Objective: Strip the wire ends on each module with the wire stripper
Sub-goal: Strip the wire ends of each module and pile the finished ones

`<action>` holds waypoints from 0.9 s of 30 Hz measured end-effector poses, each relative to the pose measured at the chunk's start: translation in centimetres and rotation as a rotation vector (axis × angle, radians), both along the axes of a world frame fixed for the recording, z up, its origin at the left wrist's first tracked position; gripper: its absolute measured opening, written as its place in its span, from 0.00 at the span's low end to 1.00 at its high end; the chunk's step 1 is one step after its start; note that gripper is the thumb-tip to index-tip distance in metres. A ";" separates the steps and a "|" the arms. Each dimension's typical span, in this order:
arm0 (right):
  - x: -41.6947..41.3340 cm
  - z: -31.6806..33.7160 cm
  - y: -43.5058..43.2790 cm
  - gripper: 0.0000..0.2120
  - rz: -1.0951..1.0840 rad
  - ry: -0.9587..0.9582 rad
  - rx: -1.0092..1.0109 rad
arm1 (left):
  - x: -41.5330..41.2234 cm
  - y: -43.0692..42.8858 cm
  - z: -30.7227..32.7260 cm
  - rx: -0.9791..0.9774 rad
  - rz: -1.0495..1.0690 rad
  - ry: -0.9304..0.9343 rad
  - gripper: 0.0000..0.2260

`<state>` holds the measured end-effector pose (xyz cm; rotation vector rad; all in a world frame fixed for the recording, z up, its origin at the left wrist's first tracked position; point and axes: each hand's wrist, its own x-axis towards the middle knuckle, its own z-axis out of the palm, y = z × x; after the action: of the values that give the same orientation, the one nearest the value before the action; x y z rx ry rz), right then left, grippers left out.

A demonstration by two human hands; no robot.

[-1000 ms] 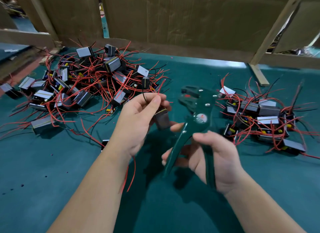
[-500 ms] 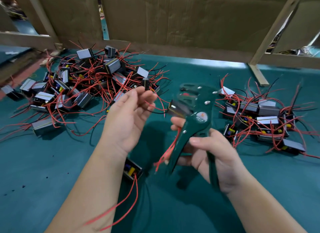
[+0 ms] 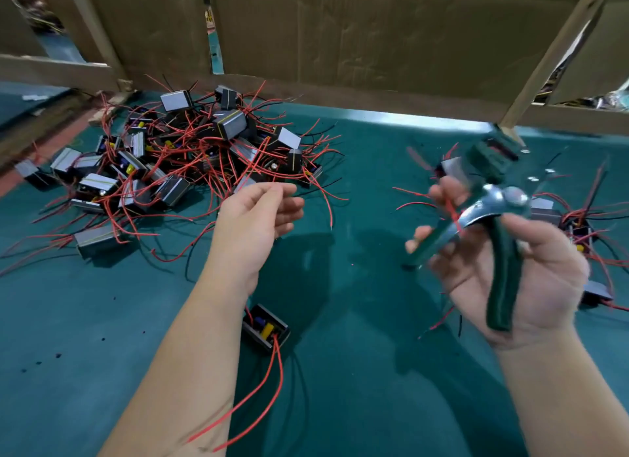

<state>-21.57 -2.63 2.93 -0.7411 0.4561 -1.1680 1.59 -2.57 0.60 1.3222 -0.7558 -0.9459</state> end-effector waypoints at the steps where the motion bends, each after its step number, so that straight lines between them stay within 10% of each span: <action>1: -0.2 0.1 -0.2 0.29 -0.057 -0.015 -0.014 | 0.0 0.0 0.1 0.006 0.003 -0.003 0.13; 12: 0.4 -1.4 -0.3 0.21 -0.231 0.083 -0.123 | 0.8 -0.2 0.4 -0.033 0.167 0.126 0.11; 19: 0.5 -1.6 -0.2 0.21 -0.180 0.087 -0.100 | 2.1 0.3 -1.2 0.145 0.261 -0.711 0.12; 27: 0.5 -1.6 -0.5 0.22 -0.159 0.104 -0.067 | 3.3 2.5 2.6 -0.047 -0.222 -0.653 0.19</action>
<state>-21.10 -3.16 1.33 -0.8382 0.5735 -1.3017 4.92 -0.06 3.23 1.5418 -1.4379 -0.6518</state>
